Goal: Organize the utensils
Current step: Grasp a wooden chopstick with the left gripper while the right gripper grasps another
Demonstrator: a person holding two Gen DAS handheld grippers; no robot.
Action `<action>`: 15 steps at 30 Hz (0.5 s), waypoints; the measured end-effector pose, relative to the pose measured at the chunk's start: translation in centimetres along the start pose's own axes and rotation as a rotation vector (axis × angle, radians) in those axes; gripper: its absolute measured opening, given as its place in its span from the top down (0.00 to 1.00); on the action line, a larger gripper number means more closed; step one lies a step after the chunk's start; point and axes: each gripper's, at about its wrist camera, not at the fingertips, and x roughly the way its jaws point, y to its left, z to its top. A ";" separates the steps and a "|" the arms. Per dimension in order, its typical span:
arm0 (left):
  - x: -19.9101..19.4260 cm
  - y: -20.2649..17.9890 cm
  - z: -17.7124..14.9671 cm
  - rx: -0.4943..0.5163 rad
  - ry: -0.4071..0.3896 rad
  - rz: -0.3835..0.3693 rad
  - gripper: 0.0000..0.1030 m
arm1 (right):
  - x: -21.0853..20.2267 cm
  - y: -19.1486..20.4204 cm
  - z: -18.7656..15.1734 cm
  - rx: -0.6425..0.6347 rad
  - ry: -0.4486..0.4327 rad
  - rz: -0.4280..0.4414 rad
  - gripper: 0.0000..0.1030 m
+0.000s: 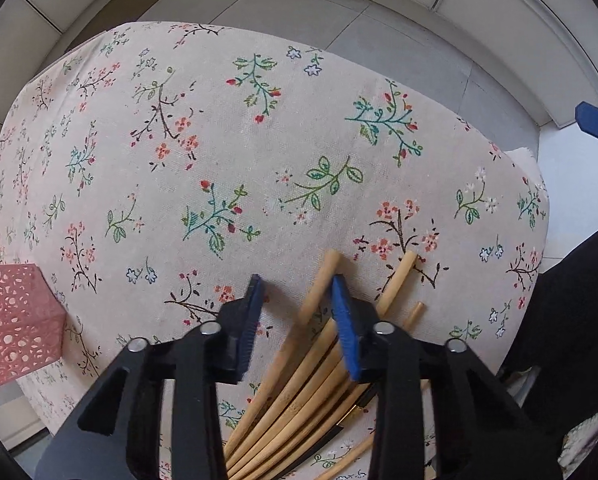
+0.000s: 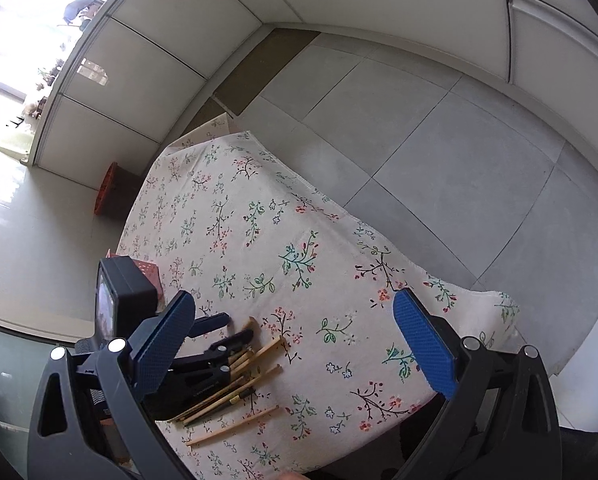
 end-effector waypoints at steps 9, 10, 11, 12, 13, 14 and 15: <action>-4.1 7.0 -3.6 -0.182 -0.200 0.122 0.92 | 6.2 1.3 -2.0 0.086 0.234 -0.030 0.06; -5.3 7.6 -4.7 -0.210 -0.233 0.136 0.93 | 7.4 1.6 -2.3 0.121 0.284 -0.014 0.07; -6.8 8.3 -5.8 -0.240 -0.274 0.155 0.93 | 8.4 1.9 -2.5 0.147 0.322 -0.006 0.09; -8.3 8.8 -6.9 -0.267 -0.314 0.174 0.93 | 9.1 2.4 -2.7 0.160 0.340 -0.009 0.14; -9.5 9.0 -7.8 -0.293 -0.346 0.185 0.93 | 9.6 2.8 -2.9 0.167 0.347 -0.025 0.23; -10.9 9.4 -9.1 -0.325 -0.383 0.195 0.93 | 9.9 3.1 -3.0 0.175 0.342 -0.057 0.26; -11.9 9.3 -10.1 -0.351 -0.413 0.202 0.94 | 10.2 3.4 -3.1 0.185 0.337 -0.092 0.30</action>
